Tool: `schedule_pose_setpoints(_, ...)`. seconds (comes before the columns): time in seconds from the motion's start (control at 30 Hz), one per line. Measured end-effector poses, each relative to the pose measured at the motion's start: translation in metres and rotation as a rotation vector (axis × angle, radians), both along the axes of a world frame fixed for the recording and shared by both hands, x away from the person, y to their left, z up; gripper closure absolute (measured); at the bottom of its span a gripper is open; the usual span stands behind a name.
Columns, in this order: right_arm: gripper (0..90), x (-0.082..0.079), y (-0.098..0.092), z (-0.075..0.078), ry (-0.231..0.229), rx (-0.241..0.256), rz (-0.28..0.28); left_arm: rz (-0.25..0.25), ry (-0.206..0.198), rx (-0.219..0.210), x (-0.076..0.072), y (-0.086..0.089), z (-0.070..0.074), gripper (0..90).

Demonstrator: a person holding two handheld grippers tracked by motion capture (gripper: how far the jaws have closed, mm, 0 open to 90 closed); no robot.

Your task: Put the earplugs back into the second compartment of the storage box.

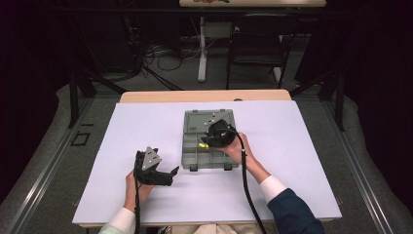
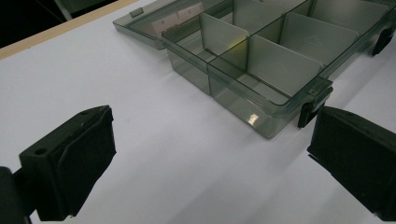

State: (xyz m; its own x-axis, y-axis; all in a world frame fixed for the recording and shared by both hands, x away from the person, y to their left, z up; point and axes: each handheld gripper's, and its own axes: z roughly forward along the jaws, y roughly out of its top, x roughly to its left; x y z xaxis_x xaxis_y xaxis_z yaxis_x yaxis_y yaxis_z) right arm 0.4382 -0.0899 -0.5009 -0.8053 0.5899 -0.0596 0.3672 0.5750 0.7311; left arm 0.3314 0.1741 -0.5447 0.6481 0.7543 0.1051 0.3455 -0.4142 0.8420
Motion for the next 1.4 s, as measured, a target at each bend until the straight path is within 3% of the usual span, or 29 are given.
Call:
schedule_pose_setpoints(0.07,61.9,-0.001,-0.003,0.001,0.001,0.008,-0.004,-0.003,0.001,0.003,0.000,0.000,0.000,0.0)
schedule_pose_setpoints(0.3,29.6,-0.006,-0.016,0.004,0.025,0.047,-0.009,0.000,0.004,0.000,0.001,0.000,-0.001,0.0)
schedule_pose_setpoints(0.5,15.1,-0.015,-0.032,0.006,0.042,0.091,0.004,0.000,0.000,0.002,0.000,0.000,0.000,0.0)
schedule_pose_setpoints(0.93,5.3,-0.040,-0.060,0.004,0.025,0.127,0.000,-0.001,-0.001,0.007,0.000,-0.001,0.000,0.0)
schedule_pose_setpoints(1.4,0.0,-0.063,-0.080,-0.002,0.011,0.108,-0.026,0.005,-0.006,0.006,0.000,0.002,0.001,0.0)
